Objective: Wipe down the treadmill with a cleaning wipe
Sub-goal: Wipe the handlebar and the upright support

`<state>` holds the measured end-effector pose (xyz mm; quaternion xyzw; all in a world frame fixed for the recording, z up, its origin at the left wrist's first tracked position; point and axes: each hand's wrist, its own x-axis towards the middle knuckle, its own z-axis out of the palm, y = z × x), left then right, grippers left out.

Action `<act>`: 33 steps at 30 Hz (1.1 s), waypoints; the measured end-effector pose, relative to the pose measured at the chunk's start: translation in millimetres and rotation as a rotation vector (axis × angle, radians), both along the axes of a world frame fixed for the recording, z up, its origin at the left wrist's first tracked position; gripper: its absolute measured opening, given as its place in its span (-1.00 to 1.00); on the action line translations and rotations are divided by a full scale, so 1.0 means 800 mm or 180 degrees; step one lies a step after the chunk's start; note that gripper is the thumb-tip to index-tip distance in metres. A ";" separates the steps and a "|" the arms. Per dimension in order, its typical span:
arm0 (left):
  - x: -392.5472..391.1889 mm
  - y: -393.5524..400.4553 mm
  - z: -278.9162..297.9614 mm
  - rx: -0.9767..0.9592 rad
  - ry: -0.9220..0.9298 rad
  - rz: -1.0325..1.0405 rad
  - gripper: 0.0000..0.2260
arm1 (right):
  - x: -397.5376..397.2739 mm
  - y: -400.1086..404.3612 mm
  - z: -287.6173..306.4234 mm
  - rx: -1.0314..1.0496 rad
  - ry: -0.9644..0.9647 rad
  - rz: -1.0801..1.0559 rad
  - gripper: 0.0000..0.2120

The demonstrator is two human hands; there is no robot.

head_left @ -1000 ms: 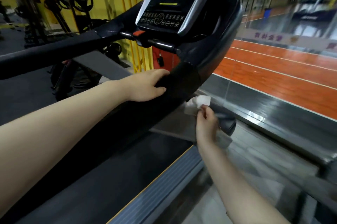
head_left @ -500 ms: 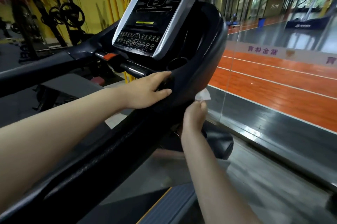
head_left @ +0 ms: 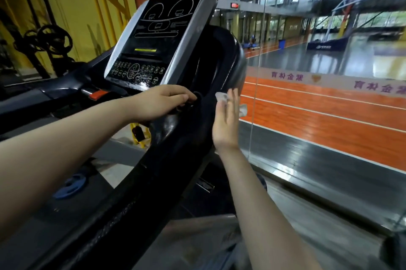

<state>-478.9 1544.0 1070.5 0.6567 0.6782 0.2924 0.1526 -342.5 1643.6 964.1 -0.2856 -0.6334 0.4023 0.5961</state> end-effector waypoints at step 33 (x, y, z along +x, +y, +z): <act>0.065 0.247 0.081 0.0488 -0.0600 0.1442 -0.74 | 0.016 0.331 0.136 0.1417 -0.0224 0.1168 -0.41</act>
